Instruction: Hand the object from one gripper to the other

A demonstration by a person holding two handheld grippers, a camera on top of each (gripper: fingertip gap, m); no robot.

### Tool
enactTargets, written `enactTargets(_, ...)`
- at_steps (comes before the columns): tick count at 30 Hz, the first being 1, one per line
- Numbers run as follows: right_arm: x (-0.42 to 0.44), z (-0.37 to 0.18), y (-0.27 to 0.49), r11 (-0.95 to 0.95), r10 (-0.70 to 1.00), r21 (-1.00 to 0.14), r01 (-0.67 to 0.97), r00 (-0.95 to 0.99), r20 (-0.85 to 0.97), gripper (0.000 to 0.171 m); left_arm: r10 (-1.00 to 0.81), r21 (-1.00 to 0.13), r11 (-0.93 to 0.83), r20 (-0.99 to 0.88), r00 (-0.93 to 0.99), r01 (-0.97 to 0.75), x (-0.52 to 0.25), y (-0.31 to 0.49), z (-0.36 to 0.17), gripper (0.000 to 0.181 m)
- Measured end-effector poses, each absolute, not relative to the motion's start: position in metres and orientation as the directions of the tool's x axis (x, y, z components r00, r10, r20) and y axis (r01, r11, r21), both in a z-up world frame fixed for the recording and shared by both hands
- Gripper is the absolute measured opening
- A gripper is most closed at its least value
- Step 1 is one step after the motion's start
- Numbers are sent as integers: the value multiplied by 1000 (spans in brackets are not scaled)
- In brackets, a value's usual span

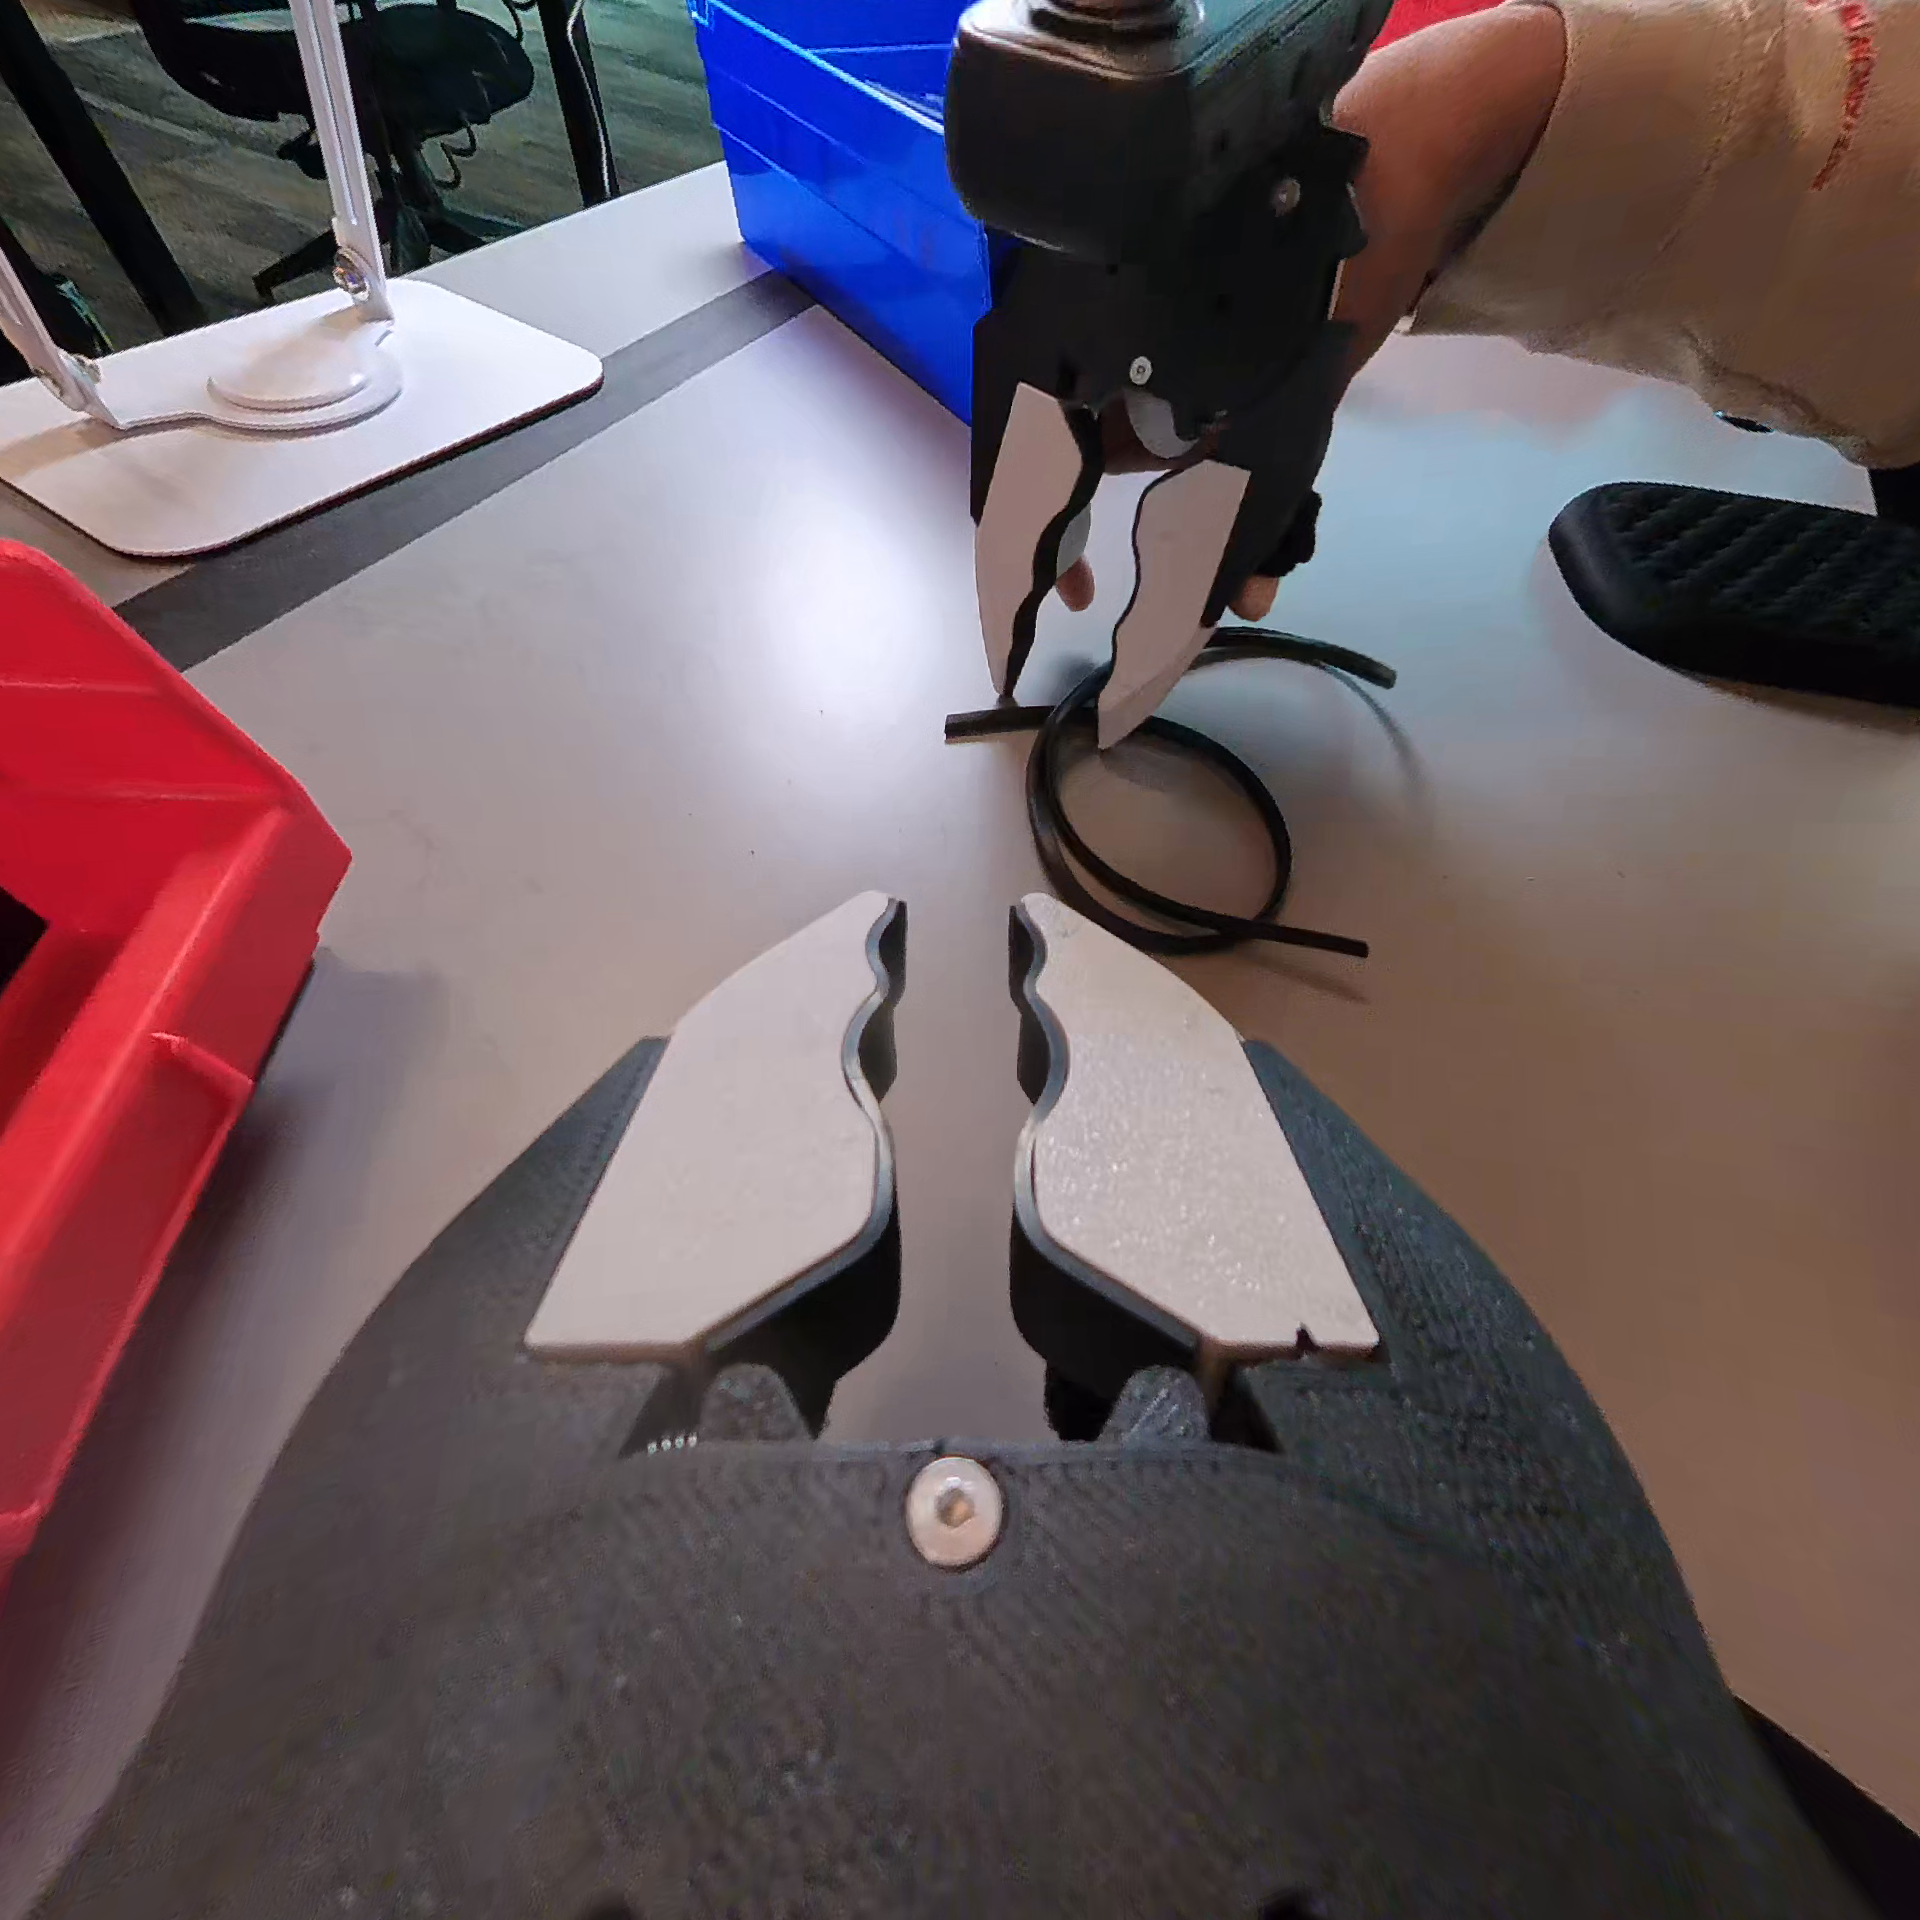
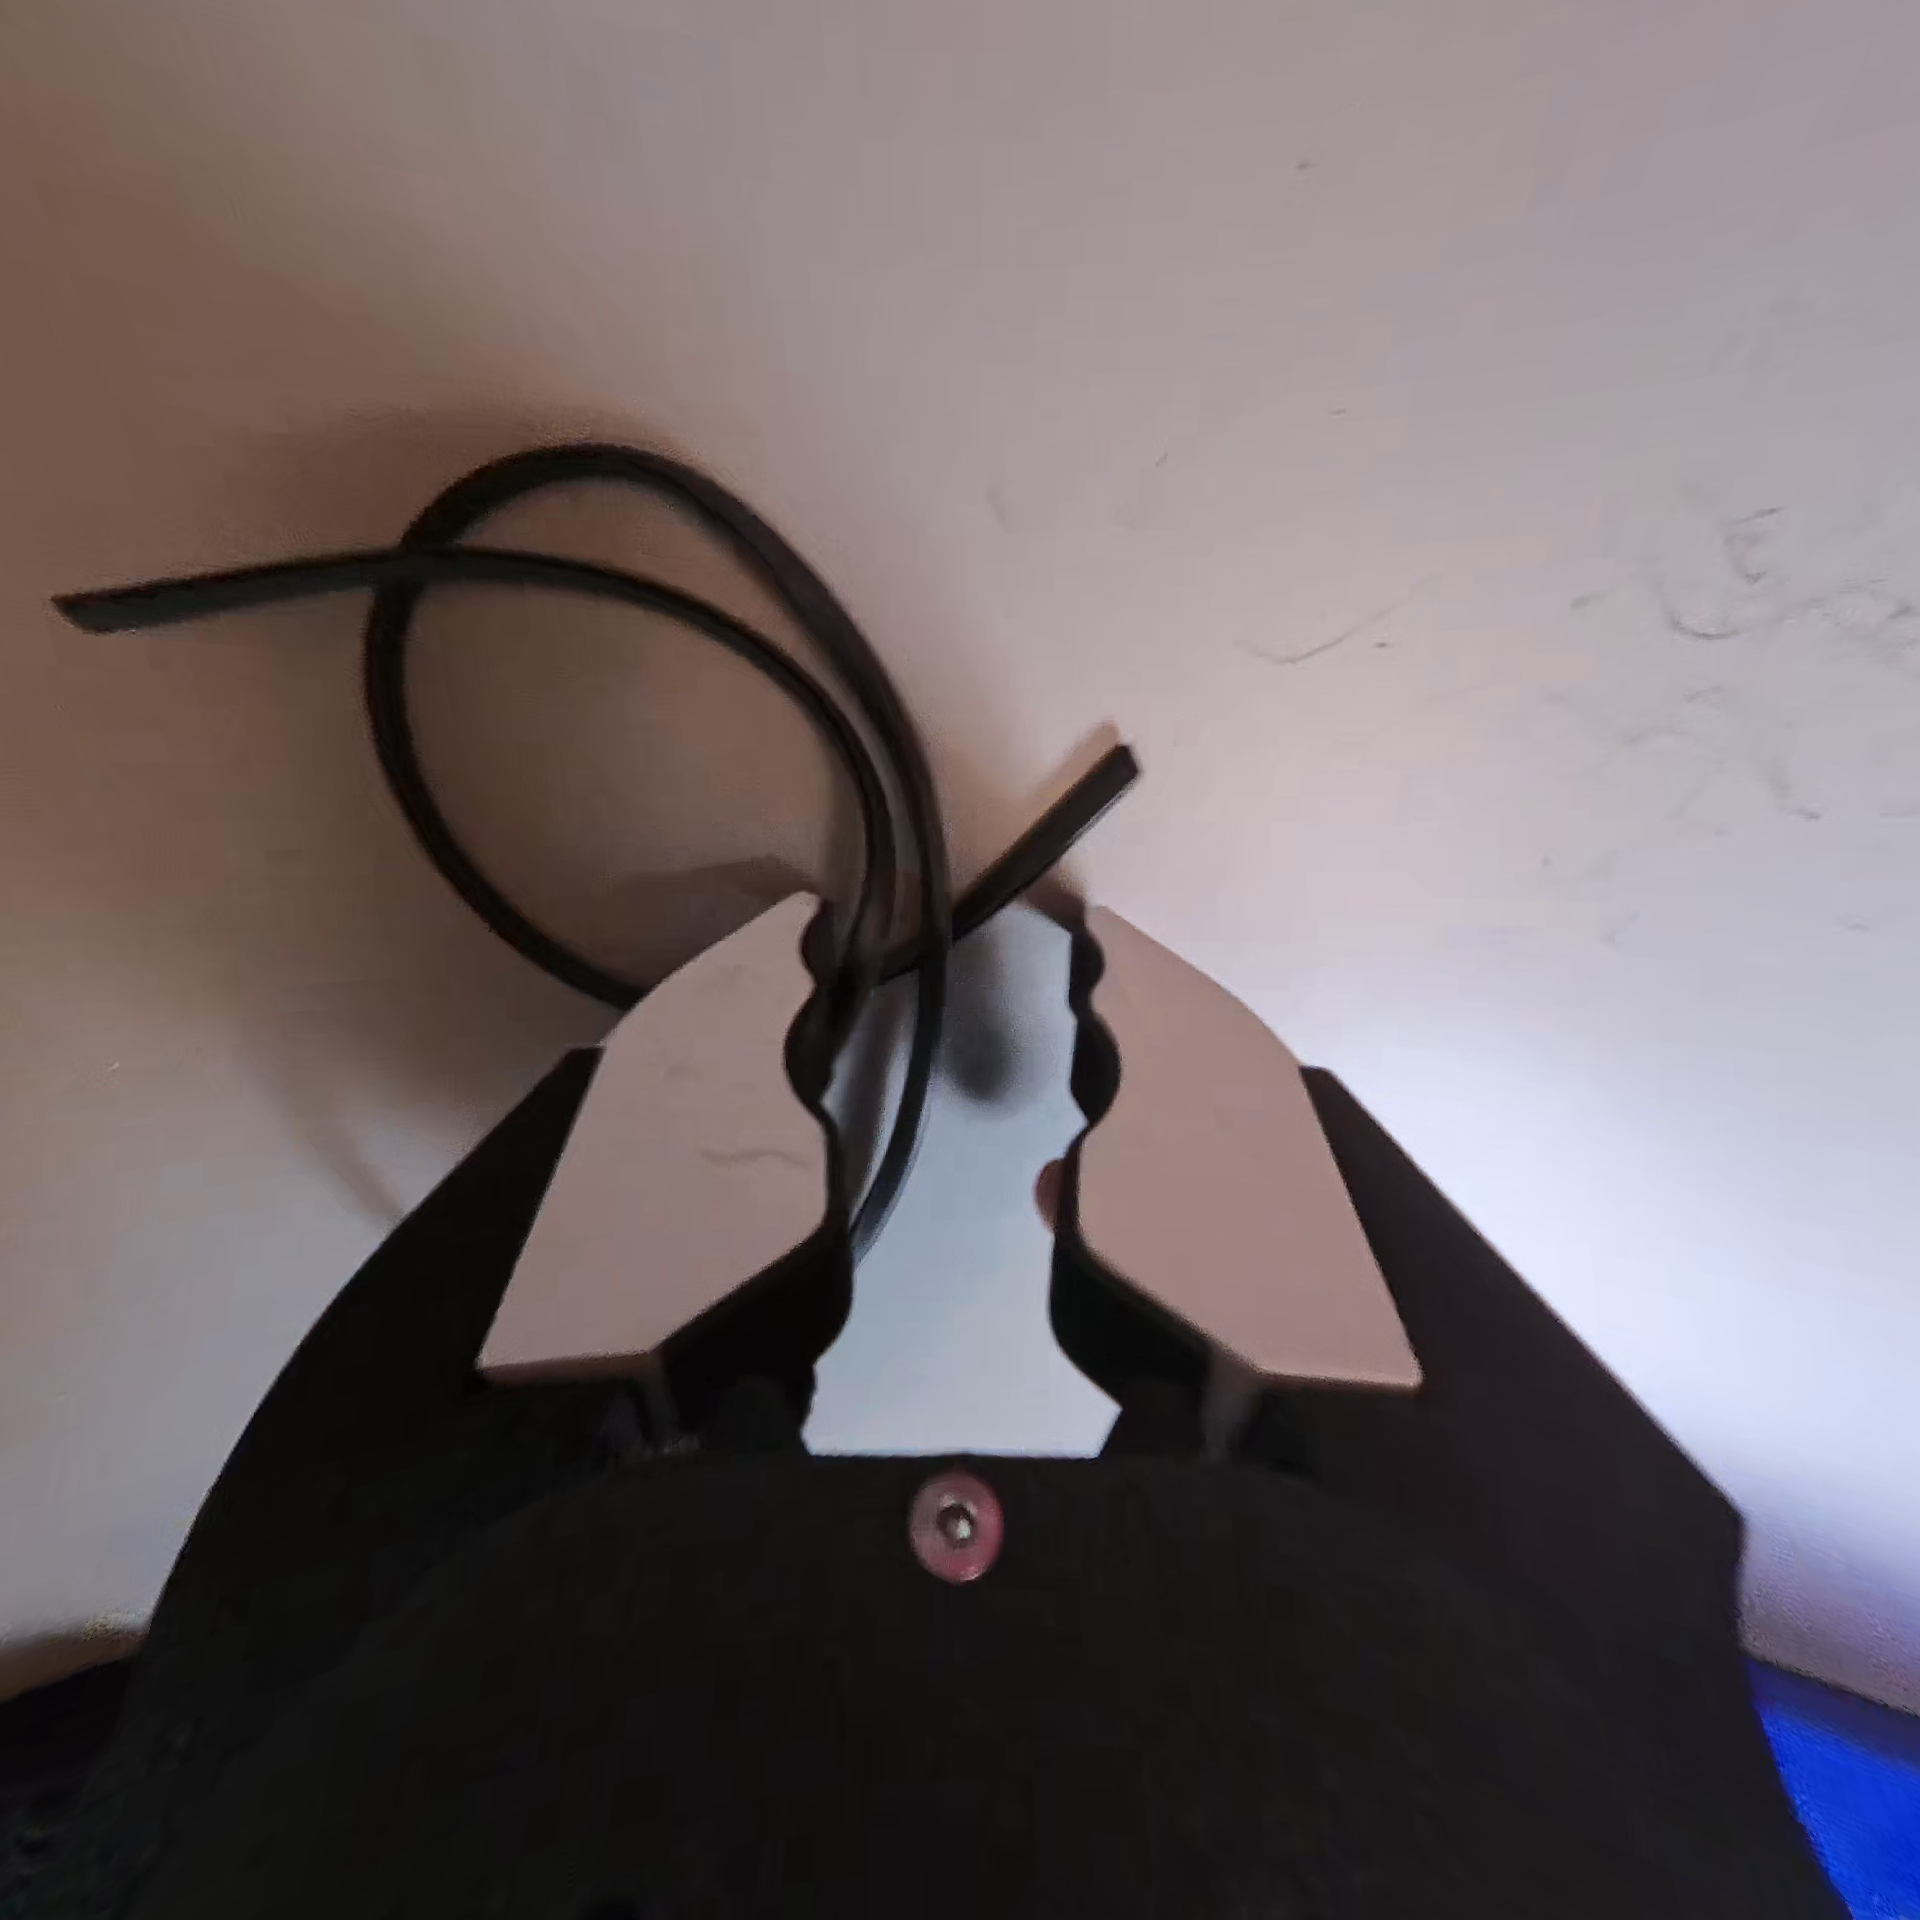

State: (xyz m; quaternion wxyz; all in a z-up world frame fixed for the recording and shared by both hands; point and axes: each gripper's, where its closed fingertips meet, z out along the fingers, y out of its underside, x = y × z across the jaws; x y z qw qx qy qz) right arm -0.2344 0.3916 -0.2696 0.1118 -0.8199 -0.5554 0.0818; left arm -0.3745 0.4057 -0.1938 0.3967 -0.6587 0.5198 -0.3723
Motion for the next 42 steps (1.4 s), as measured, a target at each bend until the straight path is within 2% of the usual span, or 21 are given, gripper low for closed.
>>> enactTargets(3,-235,-270,392,-349,933,-264,899,360,-5,25,-980,-913,-141,75,182,-382,-376,406,-194,17)
enactTargets(5,-240,-270,389,-336,936,-267,903,351,8,6,-979,-917,-136,68,190,-375,-377,408,-193,16)
enactTargets(9,-233,-268,388,-311,937,-245,918,339,81,5,-975,-931,-137,66,214,-339,-380,411,-188,15)
enactTargets(15,-200,-197,391,-358,865,-427,831,467,184,5,-959,-965,-110,41,281,-236,-386,420,-167,19)
enactTargets(19,-141,-121,402,-403,726,-537,741,616,306,4,-939,-981,-88,23,342,-173,-392,429,-157,22)
enactTargets(22,-80,-73,414,-445,569,-571,689,710,413,4,-926,-987,-75,17,378,-140,-396,435,-151,23)
enactTargets(29,55,-10,457,-500,168,-637,587,787,593,5,-914,-990,-71,15,406,-122,-398,439,-150,23)
enactTargets(33,104,2,476,-502,-2,-682,532,788,616,5,-910,-988,-68,6,415,-136,-398,440,-153,23)
enactTargets(35,124,-6,483,-539,-44,-664,519,769,637,5,-909,-988,-72,8,418,-138,-398,441,-155,23)
enactTargets(42,159,-101,500,-688,8,-581,435,805,593,5,-909,-986,-81,12,417,-148,-397,442,-160,23)
